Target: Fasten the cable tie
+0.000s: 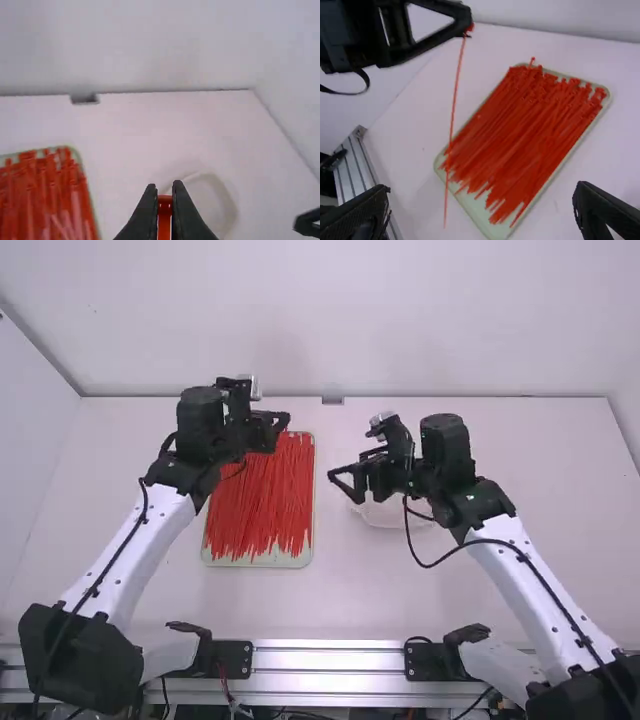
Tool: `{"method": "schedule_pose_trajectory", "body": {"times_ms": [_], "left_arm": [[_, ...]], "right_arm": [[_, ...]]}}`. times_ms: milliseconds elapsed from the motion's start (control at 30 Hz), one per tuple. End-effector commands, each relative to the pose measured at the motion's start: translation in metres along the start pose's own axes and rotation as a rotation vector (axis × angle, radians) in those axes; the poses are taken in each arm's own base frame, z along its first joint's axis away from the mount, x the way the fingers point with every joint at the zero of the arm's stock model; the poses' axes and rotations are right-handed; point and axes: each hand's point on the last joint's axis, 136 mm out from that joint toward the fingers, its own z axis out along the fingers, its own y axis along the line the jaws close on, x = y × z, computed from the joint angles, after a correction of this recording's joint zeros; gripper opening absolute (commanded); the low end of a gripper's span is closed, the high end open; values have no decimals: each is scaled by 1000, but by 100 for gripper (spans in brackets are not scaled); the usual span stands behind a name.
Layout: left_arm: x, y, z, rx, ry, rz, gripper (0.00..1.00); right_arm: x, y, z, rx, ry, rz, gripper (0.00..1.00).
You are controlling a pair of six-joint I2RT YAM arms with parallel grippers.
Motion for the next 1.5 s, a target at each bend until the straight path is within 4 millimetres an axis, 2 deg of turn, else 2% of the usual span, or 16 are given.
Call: {"method": "schedule_pose_trajectory", "body": {"times_ms": [0,67,300,533,600,667,767,933,1000,1033,1067,1100,1200,1400,1433,1467], "left_arm": [[0,-31,-4,112,2,12,2],[-2,-47,-1,152,-13,40,2],[-14,-84,1,250,-77,55,2],[-25,-97,-3,303,-113,-4,2],[-27,-114,-8,383,-119,24,2],[-28,-117,-9,394,-126,29,2],[-31,-119,-9,397,-131,-2,2],[-34,-125,-11,425,-133,-41,2],[-34,-125,-11,422,-138,-40,2],[-34,-125,-11,422,-138,-40,2],[-34,-125,-11,422,-138,-40,2],[-34,-125,-11,423,-137,-41,2],[-34,-125,-11,425,-136,-40,2],[-34,-125,-11,423,-137,-48,2],[-35,-126,-11,425,-141,-40,6],[-36,-125,-11,423,-149,-13,18]], "right_arm": [[-18,19,-5,-46,-50,4,98],[-23,25,-2,-54,-70,-27,98],[-28,25,6,18,-99,-13,98],[-30,19,9,91,-120,31,99],[-31,23,11,85,-126,19,90],[-33,24,11,81,-130,16,86],[-34,23,11,83,-135,16,70],[-34,24,12,78,-133,15,59],[-34,24,12,79,-133,15,43],[-33,24,12,78,-132,15,38],[-33,24,12,78,-132,15,36],[-33,24,12,78,-132,15,29],[-34,23,11,81,-133,17,0],[-36,16,8,90,-140,27,0],[-36,15,7,91,-141,28,0],[-37,13,6,94,-142,31,0]]}}
